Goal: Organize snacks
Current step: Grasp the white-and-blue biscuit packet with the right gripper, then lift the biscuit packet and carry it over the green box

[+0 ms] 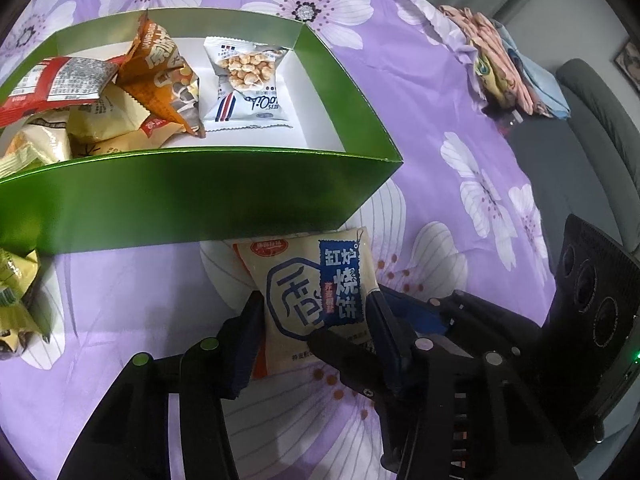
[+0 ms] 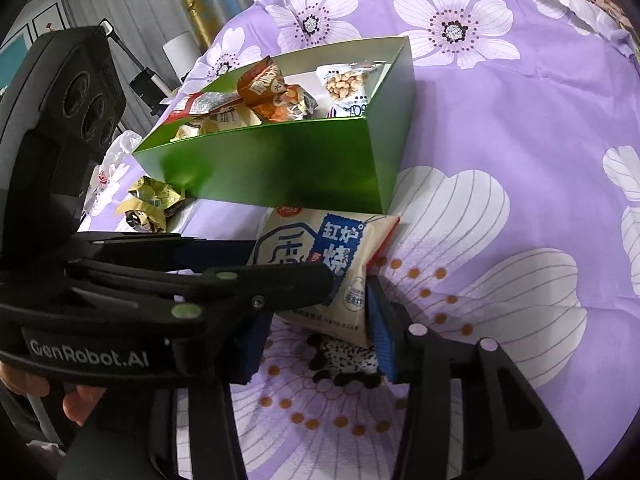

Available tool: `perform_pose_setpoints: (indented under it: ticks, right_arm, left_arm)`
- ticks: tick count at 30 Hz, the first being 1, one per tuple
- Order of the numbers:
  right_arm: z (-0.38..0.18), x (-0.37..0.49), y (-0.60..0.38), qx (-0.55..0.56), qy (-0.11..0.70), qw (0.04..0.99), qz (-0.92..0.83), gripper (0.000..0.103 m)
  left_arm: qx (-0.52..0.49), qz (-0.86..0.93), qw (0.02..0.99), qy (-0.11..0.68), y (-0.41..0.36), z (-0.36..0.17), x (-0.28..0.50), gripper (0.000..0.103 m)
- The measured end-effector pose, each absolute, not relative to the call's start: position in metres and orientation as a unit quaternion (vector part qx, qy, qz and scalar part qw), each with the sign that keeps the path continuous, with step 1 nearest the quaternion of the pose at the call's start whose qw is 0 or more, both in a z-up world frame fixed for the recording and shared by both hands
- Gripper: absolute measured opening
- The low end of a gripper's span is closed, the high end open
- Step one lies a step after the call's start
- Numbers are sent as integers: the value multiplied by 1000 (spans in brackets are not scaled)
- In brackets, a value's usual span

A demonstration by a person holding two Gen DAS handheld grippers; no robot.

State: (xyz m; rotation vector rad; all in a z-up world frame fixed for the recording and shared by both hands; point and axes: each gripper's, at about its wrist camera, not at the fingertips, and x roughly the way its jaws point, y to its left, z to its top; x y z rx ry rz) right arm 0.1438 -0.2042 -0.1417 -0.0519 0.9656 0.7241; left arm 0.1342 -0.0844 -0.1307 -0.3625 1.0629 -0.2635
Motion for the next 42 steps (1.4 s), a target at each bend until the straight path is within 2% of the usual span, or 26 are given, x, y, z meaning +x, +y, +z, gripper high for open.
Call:
perform_pose_setpoints:
  ticks: [5,13,33,42]
  right_arm:
    - [-140,135,-204,-13,451,823,346,39]
    - [-136,113,-198,0,446,822,354,39]
    - [-69,70,-170,-44,383,841,381,39]
    - [-57,69,-154,-52,367,844,386,39]
  left_arm:
    - [-161,-117,845,497,-83,-126,124,51]
    - [-157,-112,849,491,-78,-117,100,51]
    - [-151,-102,892,415,-51,-56,49,51]
    - [-152,-94,902,394,-38,-44,43,51]
